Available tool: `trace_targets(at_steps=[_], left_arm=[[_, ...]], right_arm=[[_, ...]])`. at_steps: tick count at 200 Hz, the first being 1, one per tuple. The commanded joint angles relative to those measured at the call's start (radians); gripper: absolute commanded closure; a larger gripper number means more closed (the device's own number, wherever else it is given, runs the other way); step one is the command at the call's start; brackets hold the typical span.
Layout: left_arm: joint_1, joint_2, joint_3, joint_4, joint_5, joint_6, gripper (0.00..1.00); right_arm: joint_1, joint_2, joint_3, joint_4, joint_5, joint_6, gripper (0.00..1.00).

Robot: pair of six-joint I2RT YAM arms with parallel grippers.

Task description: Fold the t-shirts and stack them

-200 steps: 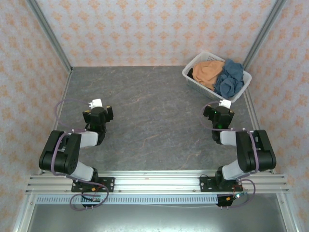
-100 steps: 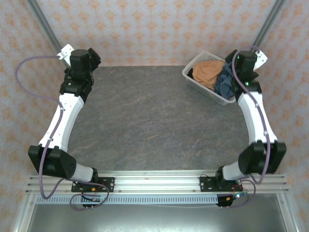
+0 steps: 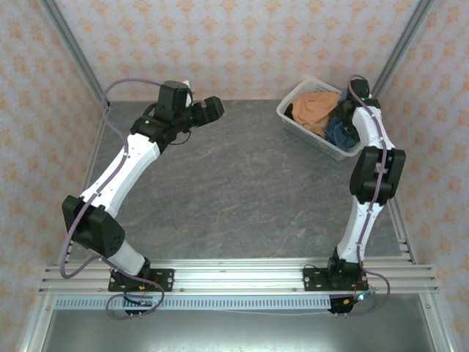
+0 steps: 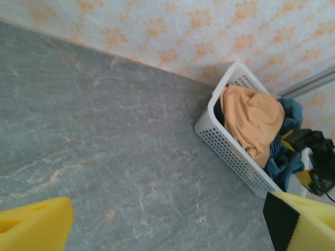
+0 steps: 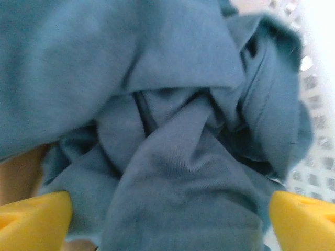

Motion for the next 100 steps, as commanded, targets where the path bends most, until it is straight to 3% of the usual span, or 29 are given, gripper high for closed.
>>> trace_targets(at_steps=[1,23,31,44,54,100], left_arm=[[-0.007,-0.032,0.008,-0.036,0.021,0.004,0.05],[-0.007,-0.048,0.000,-0.061,0.006,0.010,0.07],[-0.008,-0.053,0.000,-0.074,-0.004,0.014,0.07],[-0.007,-0.062,0.000,-0.093,-0.019,0.021,0.07],[-0.008,-0.069,0.000,-0.107,-0.031,0.025,0.08],[-0.007,-0.086,-0.018,-0.154,-0.101,0.028,0.09]], right_arm=[[-0.009,0.057,0.068,-0.060,-0.027,0.025,0.12],[-0.010,0.098,0.115,-0.059,-0.034,0.035,0.33],[-0.010,0.096,0.124,-0.052,-0.026,0.039,0.49],[-0.010,0.060,0.117,-0.027,0.000,0.047,0.85],[-0.008,0.003,0.090,0.020,0.023,0.052,1.00],[0.060,-0.266,0.127,0.094,0.181,0.006,1.00]])
